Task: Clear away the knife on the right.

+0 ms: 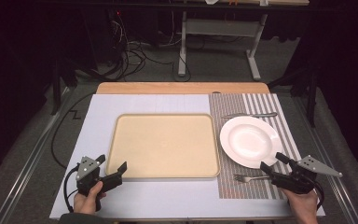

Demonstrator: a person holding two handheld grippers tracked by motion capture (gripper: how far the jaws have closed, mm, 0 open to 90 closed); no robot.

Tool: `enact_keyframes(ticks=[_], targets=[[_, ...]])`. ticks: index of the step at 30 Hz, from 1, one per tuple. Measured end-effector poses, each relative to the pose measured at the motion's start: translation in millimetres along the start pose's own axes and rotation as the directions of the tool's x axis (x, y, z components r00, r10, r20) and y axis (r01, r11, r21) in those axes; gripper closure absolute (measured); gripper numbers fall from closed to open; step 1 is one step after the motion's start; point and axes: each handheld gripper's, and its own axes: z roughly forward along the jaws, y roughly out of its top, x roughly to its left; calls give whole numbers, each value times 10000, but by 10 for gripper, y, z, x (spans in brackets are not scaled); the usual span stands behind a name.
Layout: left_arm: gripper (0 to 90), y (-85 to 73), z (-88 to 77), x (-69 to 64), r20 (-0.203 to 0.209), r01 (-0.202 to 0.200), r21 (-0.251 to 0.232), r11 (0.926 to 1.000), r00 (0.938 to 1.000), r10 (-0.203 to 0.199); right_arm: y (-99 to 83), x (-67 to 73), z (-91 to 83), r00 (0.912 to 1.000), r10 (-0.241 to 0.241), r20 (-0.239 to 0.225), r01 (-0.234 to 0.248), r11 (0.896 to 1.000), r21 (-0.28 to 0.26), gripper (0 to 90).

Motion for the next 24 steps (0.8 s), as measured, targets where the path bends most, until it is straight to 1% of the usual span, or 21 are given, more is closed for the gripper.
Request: enact_keyframes(ticks=[4, 14, 18, 21, 24], targets=[[159, -2, -3, 2, -3, -17, 14, 10000, 10000, 17, 11, -3, -11, 9999, 94, -69, -94, 9999, -42, 189], [159, -10, 3, -4, 28, -40, 75, 10000, 10000, 40, 26, -11, 9, 9997, 141, -194, -138, 9998, 109, 180], [159, -11, 2, -4, 34, -53, 78, 10000, 10000, 53, 47, -6, 7, 10000, 72, -59, -71, 9999, 150, 168], [159, -13, 6, -4, 44, -50, 95, 9999, 10000, 50, 52, -6, 13, 9998, 110, -189, -109, 9999, 83, 167], [159, -14, 6, -5, 55, -81, 113, 9999, 10000, 80, 48, -7, 27, 9993, 137, -337, -131, 9998, 164, 157]])
